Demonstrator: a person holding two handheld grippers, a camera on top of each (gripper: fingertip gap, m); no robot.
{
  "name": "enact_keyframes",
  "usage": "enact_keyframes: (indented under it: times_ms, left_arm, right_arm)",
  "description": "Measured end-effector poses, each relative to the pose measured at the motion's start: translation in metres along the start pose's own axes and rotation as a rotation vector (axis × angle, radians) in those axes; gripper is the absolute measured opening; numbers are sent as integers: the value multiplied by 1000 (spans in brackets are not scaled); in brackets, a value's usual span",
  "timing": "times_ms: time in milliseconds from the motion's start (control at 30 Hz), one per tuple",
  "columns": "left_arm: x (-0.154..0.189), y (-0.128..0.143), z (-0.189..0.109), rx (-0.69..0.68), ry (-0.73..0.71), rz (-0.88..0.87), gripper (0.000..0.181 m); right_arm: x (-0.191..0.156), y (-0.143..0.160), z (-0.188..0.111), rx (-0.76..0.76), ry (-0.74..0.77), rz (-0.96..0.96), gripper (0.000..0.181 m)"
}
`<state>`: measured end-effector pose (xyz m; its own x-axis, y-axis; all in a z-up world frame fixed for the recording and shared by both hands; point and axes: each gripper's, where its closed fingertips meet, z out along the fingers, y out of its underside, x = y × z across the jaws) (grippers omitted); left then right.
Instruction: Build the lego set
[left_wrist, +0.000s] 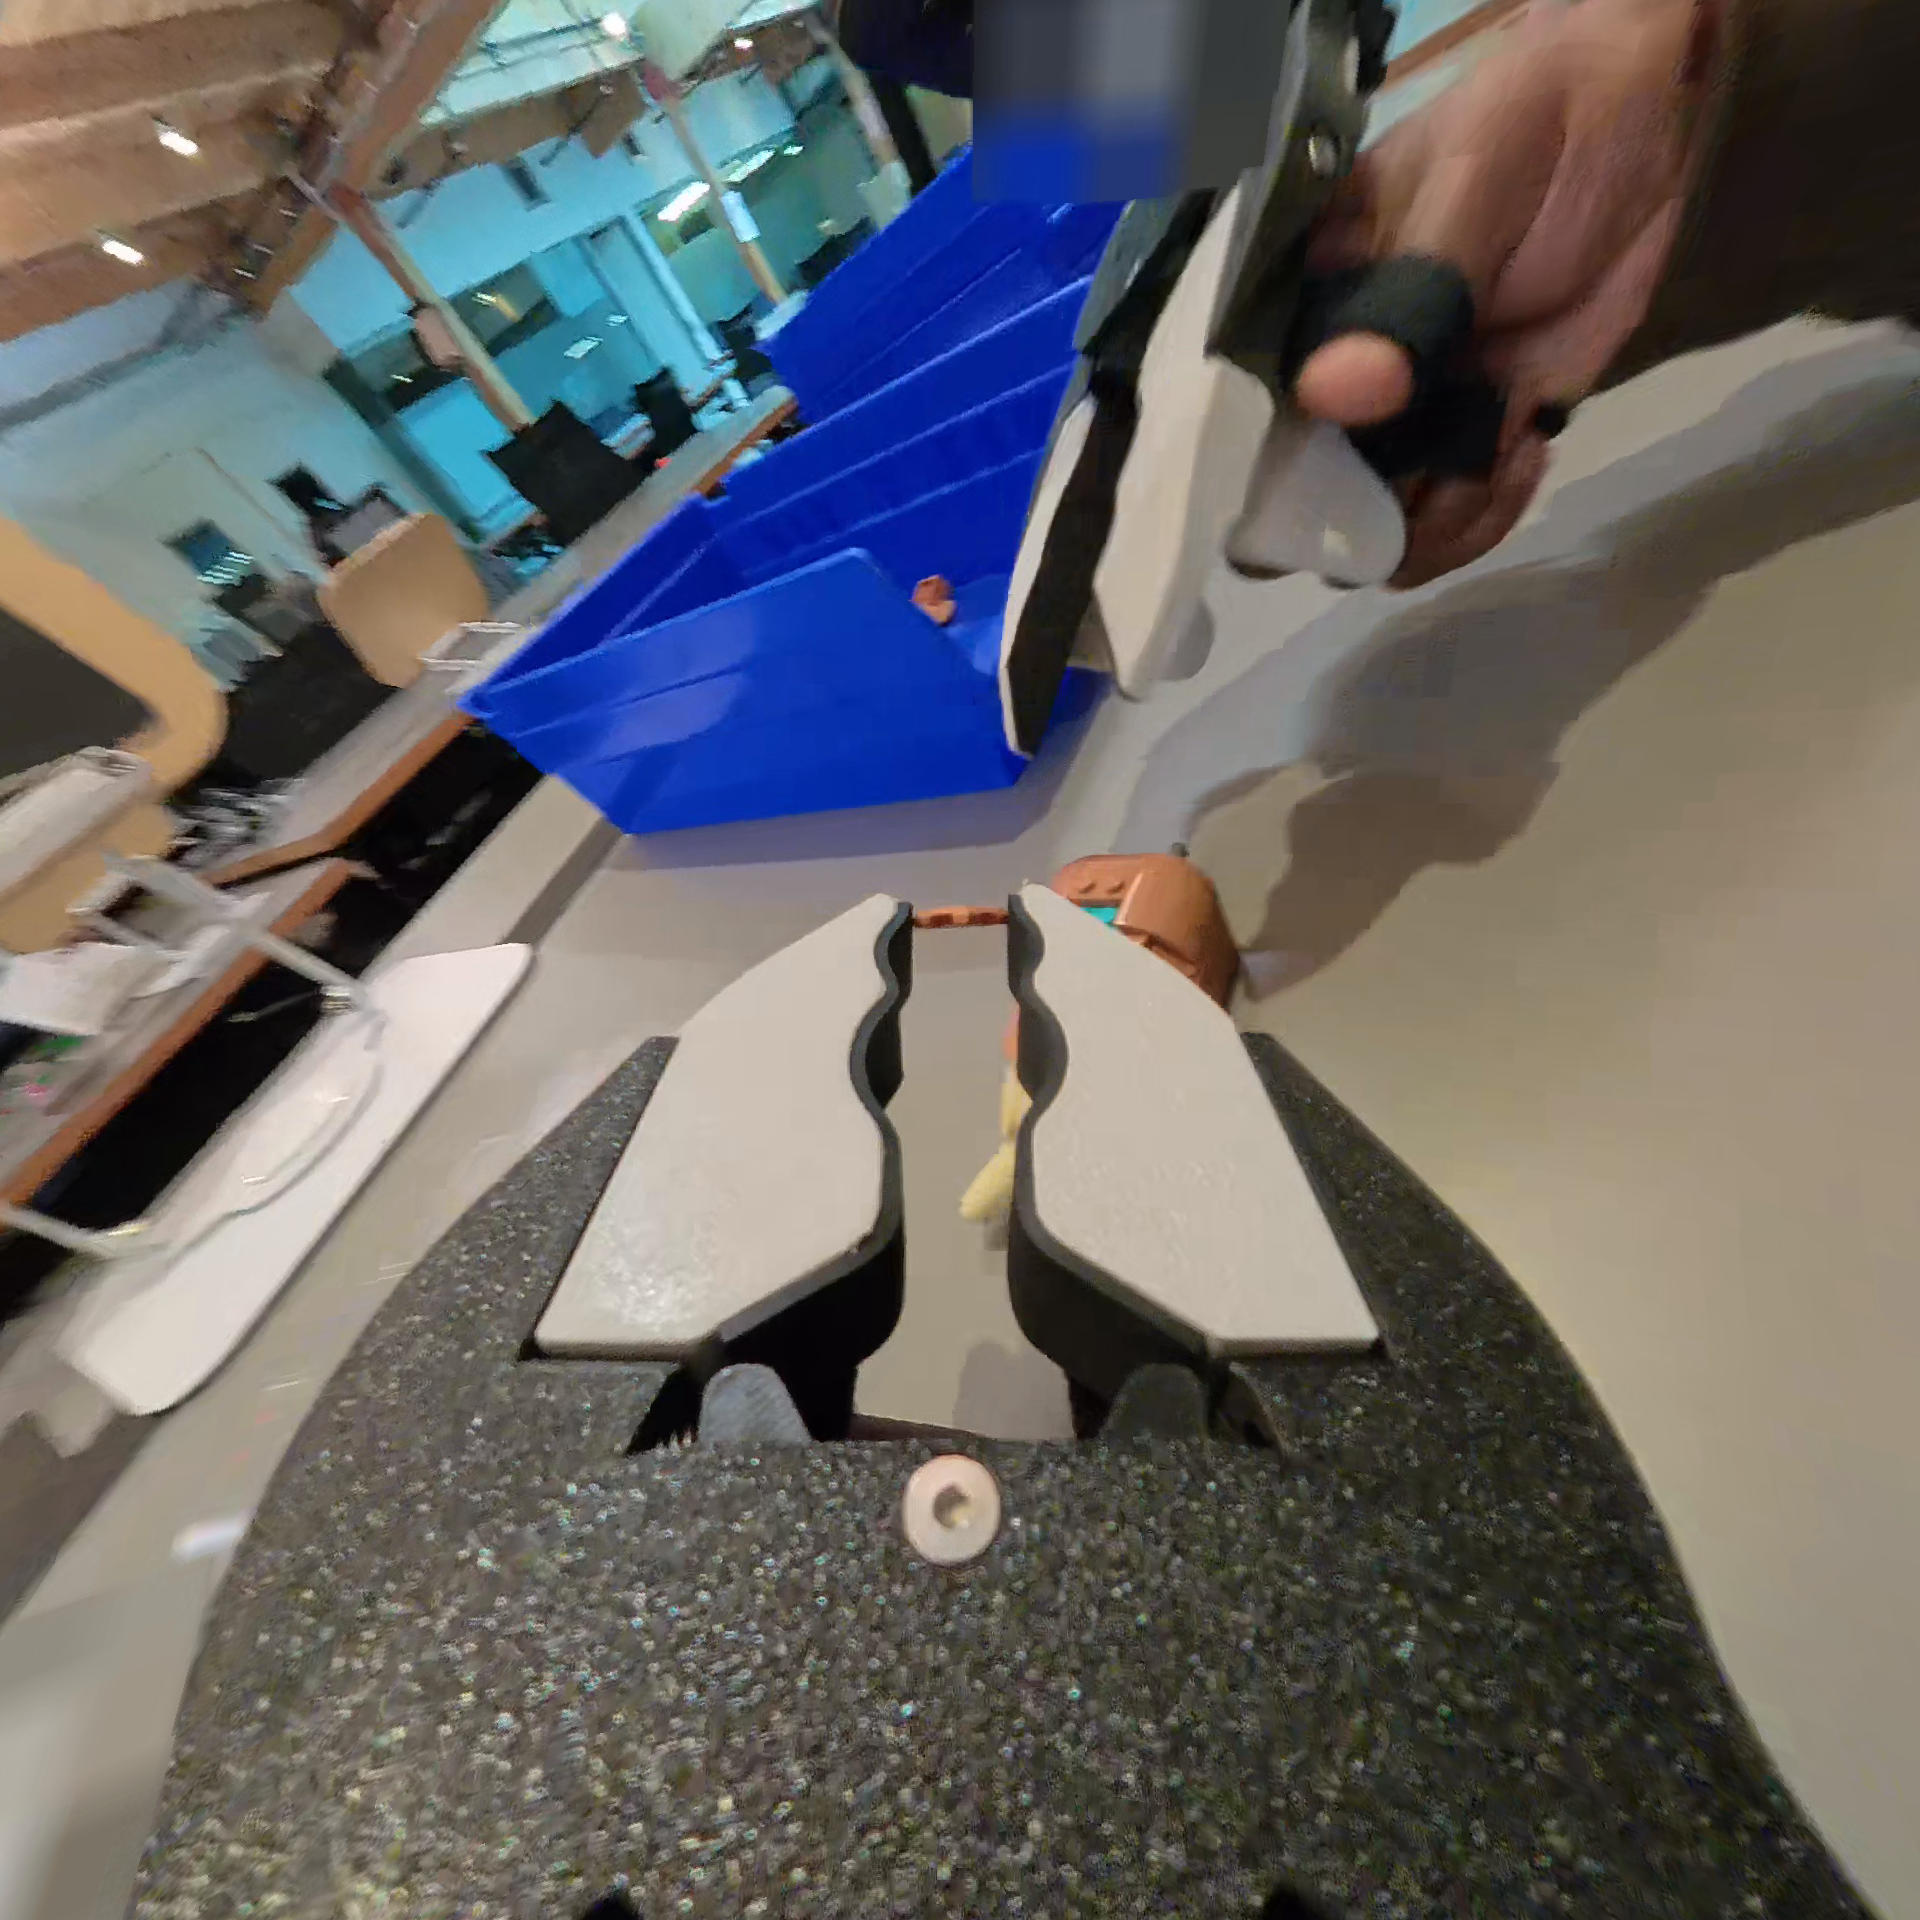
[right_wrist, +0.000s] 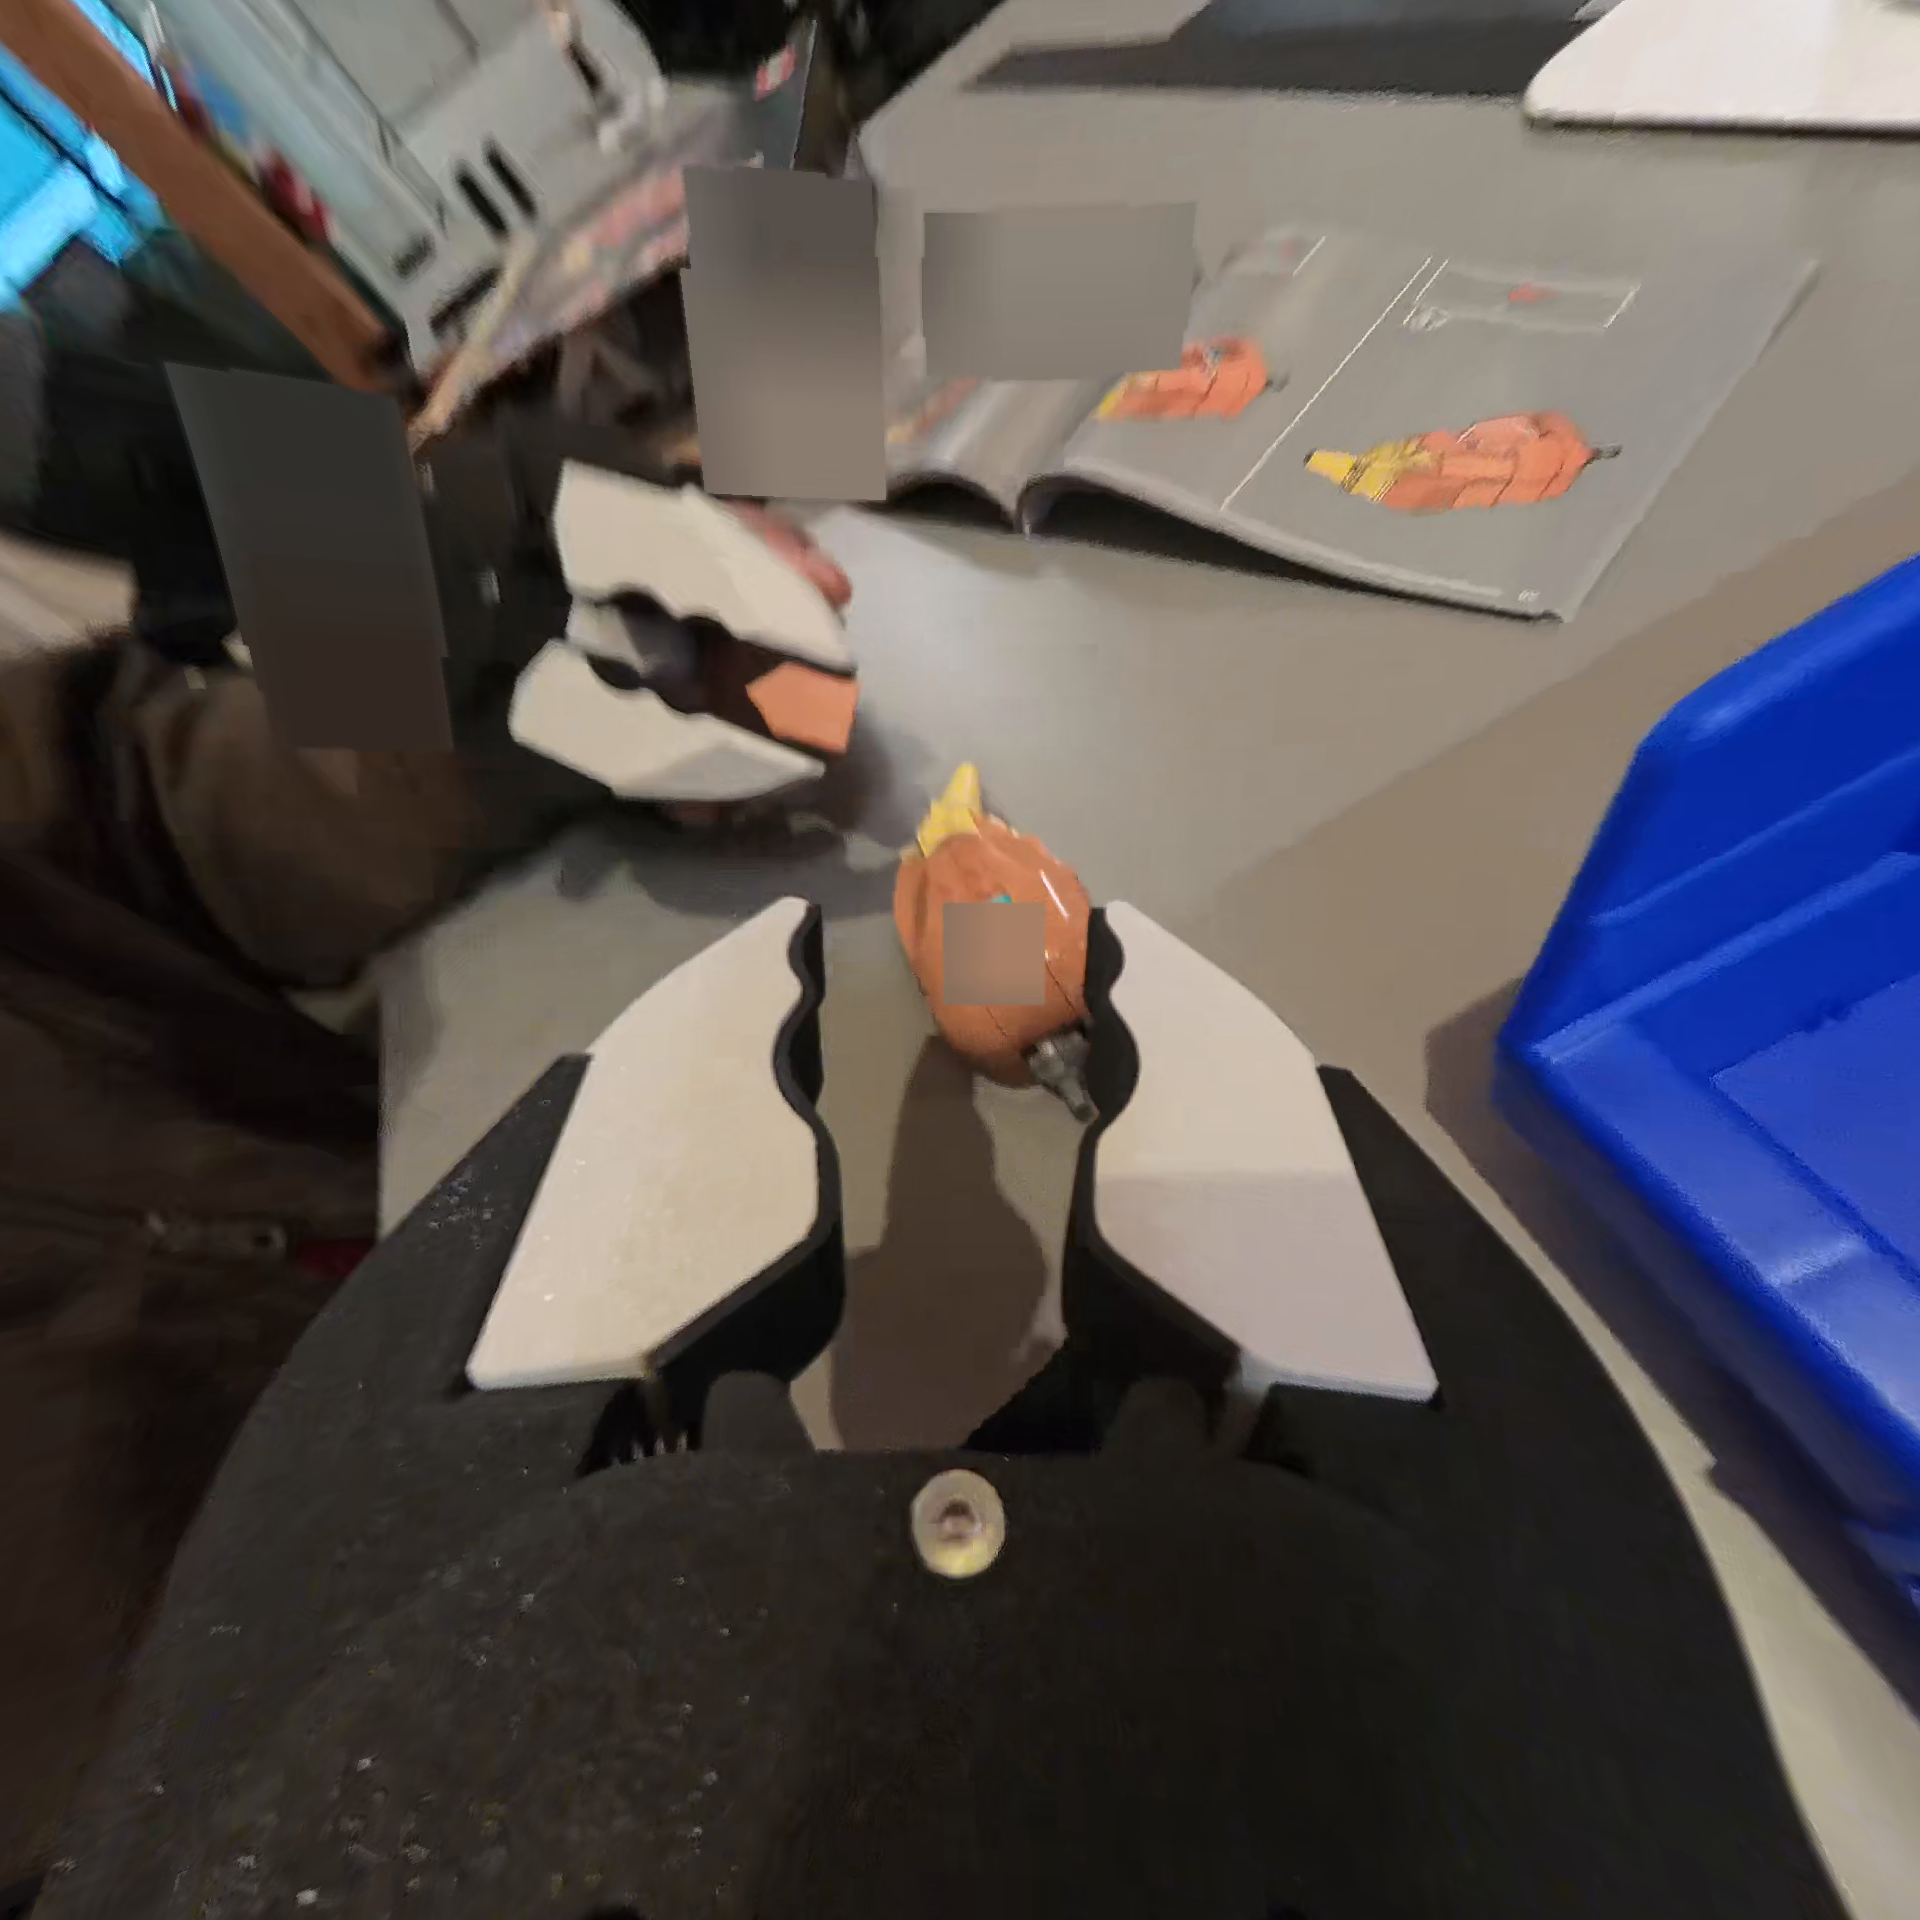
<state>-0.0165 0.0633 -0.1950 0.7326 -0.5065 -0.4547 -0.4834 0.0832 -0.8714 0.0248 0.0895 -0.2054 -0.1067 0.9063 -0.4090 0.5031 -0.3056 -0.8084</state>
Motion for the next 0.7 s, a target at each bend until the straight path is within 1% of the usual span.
enact_keyframes:
  times_ms: [67, 133, 300, 367, 467, 700]
  left_arm:
    - [3, 2, 1, 10, 74, -64, 17]
    - [10, 3, 2, 18, 160, -110, 17]
    - [12, 4, 7, 15, 242, -136, 17]
    - [14, 5, 10, 1, 287, -148, 17]
    - [16, 8, 13, -15, 325, -159, 17]
    - [18, 12, 18, -48, 414, -205, 17]
  right_arm:
    - [5, 13, 5, -76, 2, -81, 57]
    - [11, 20, 9, -116, 3, -145, 64]
    - [13, 29, 22, -191, -42, -249, 79]
    - [14, 32, 25, -220, -30, -330, 81]
    - [14, 39, 31, -282, -27, -384, 83]
    - [15, 45, 42, -348, -25, -489, 78]
